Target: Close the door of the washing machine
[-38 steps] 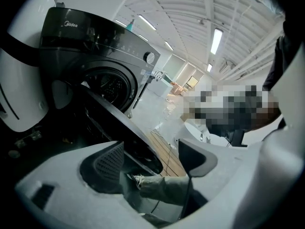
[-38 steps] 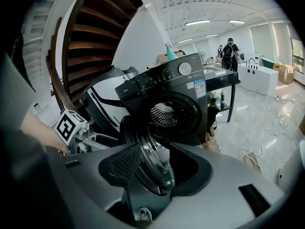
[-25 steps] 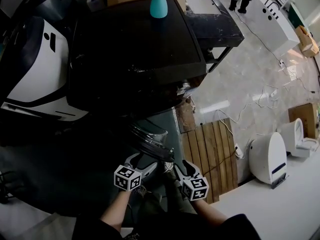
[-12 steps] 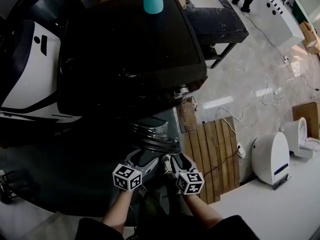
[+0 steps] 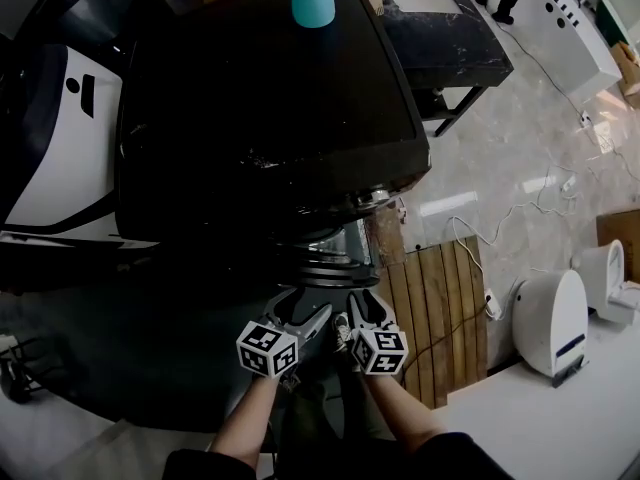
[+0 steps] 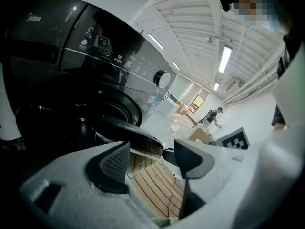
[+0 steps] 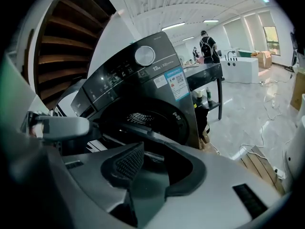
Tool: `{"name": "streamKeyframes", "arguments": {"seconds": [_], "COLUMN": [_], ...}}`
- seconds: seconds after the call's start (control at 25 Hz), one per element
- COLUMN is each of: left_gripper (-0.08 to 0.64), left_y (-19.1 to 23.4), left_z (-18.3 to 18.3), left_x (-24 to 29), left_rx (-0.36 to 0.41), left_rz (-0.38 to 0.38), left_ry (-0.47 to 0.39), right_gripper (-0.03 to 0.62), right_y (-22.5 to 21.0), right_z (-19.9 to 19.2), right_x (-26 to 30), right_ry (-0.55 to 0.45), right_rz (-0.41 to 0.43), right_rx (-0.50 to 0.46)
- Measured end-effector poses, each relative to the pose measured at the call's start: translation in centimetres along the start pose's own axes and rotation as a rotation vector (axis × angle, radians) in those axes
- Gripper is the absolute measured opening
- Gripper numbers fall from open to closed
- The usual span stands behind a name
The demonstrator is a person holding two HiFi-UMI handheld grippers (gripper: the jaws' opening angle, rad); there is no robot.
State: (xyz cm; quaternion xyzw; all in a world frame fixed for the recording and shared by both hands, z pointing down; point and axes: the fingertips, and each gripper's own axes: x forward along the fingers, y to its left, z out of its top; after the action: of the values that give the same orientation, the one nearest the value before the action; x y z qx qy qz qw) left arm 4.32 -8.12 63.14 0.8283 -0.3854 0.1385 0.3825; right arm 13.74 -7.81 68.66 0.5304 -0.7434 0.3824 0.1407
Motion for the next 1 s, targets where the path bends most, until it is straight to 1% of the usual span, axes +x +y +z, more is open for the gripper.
{"name": "streamKeyframes", "arguments": {"seconds": [0.16,0.24,0.32,0.4,0.44,0.48,0.56,0.6,0.64,0.68,0.88,1.0], "left_gripper": [0.302,0.304,0.295,0.253,0.223,0.184,0.098,0.047,0.011,0.012,0.011,0.011], "left_y": [0.4,0.7,1.6,3.2,4.2,5.4,7.8,8.8,9.6,10.2,12.5,13.2], "left_z": [1.2,1.3,1.1,0.8,0.8,1.0,1.6,1.9,2.2,2.5,3.6,4.1], "left_x": [0.7,0.7,0.2,-0.8,-1.5,-2.2,-3.5,-4.0,-4.4,-4.7,-5.1,-5.3], "left_rx": [-0.002,-0.001,0.003,0.001,-0.007,-0.016,-0.034,-0.044,-0.055,-0.064,-0.085,-0.063], "left_rz": [0.005,0.008,0.037,0.104,0.148,0.196,0.294,0.333,0.362,0.381,0.445,0.484], "left_ry": [-0.029,-0.03,-0.024,-0.033,-0.046,-0.065,-0.111,-0.134,-0.153,-0.169,-0.22,-0.239], "right_gripper": [0.132,0.121,0.11,0.107,0.093,0.061,0.057,0.053,0.035,0.008,0.002,0.002], "right_y": [-0.7,-0.9,-1.0,-1.1,-1.1,-1.2,-1.4,-1.5,-1.6,-1.6,-1.8,-1.9], "right_z": [1.9,2.4,3.0,3.6,3.9,4.2,4.8,5.1,5.3,5.5,7.0,7.8], "right_x": [1.7,2.4,3.1,3.6,3.9,4.2,4.8,5.0,5.3,5.6,7.0,7.8], "right_ry": [-0.024,-0.029,-0.032,-0.038,-0.041,-0.043,-0.049,-0.052,-0.053,-0.054,-0.071,-0.075], "right_rz": [-0.004,-0.003,-0.004,-0.006,-0.008,-0.009,-0.01,-0.012,-0.014,-0.016,-0.006,-0.008], "right_rx": [-0.002,-0.01,-0.012,-0.019,-0.022,-0.023,-0.027,-0.031,-0.033,-0.036,-0.052,-0.058]}}
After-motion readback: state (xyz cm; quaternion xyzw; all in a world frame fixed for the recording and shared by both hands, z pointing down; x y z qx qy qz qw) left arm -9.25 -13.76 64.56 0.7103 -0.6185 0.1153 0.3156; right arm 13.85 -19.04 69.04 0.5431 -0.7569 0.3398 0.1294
